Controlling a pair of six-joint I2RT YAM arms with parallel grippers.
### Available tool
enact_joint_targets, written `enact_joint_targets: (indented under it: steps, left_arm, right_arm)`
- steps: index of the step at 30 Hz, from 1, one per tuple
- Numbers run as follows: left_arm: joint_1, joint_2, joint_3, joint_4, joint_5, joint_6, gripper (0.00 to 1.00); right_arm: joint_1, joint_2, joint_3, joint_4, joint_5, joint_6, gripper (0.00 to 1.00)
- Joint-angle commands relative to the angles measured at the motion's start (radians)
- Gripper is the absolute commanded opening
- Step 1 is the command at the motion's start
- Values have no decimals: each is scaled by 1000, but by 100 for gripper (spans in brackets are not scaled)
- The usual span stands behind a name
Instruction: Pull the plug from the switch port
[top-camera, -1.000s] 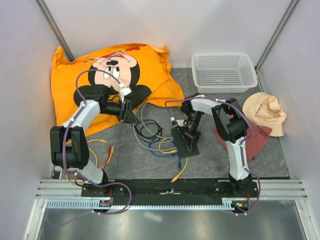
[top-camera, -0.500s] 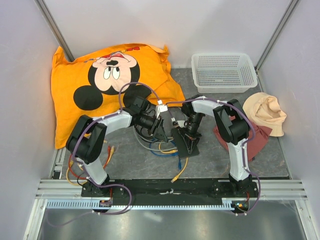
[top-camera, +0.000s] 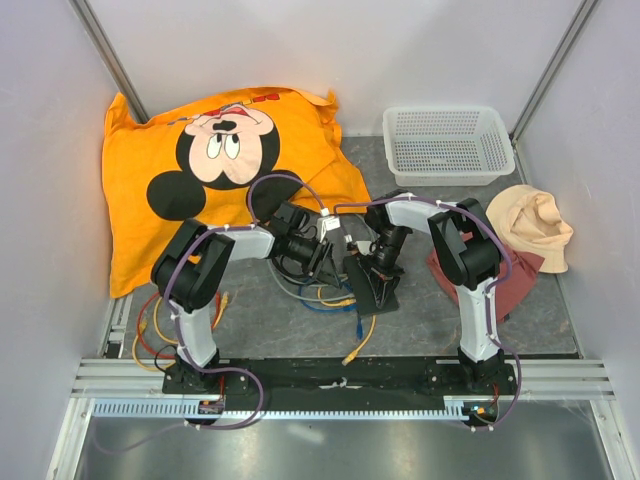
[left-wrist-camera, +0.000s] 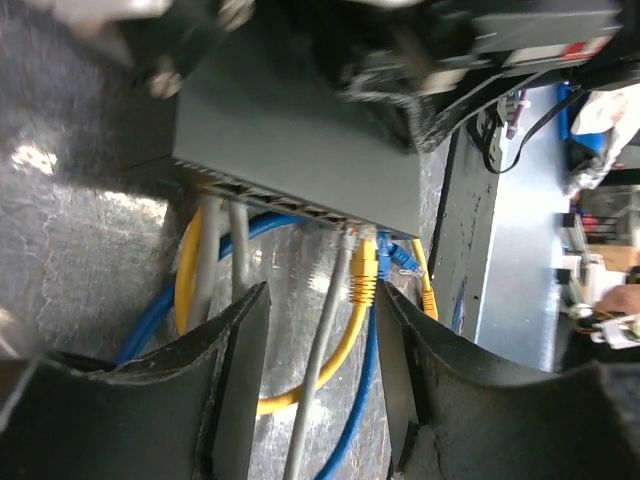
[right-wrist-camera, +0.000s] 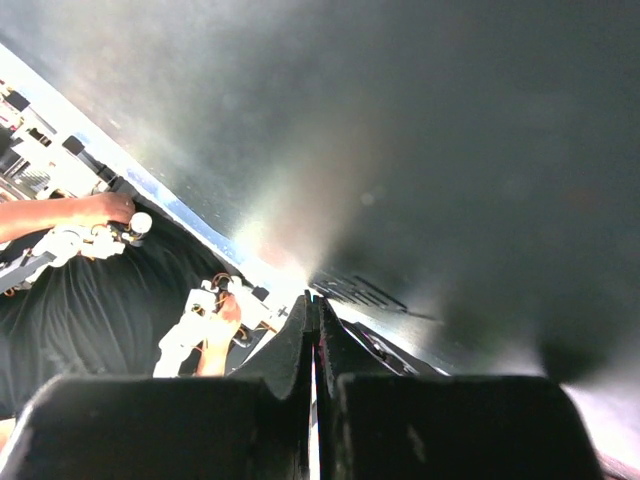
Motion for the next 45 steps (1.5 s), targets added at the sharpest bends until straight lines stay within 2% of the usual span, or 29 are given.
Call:
enact_joint_targets:
  steps: [1,7,19,29,37,45]
  left_arm:
    - [-10,58,32,52,49,-53,52]
    - [-23,89,21,123,88,-113,49]
    - [-52,149,67,135,157,-142,40]
    - [-61,174,71,126,163,-156,38]
    - [-61,181,66,241,126,-279,38]
    - [-61,207,89,239,158,-276,34]
  right_arm:
    - [-6,118,-40,395,271,-37,0]
    - [-12,128,-46,397,248,-35,0]
    - [-11,144,-43,397,242,-35,0]
    - [-12,159,-36,397,243,-35,0]
    - [-15,159,-34,395,242,-31,0]
    - [-15,161,-34,395,240,-31,0]
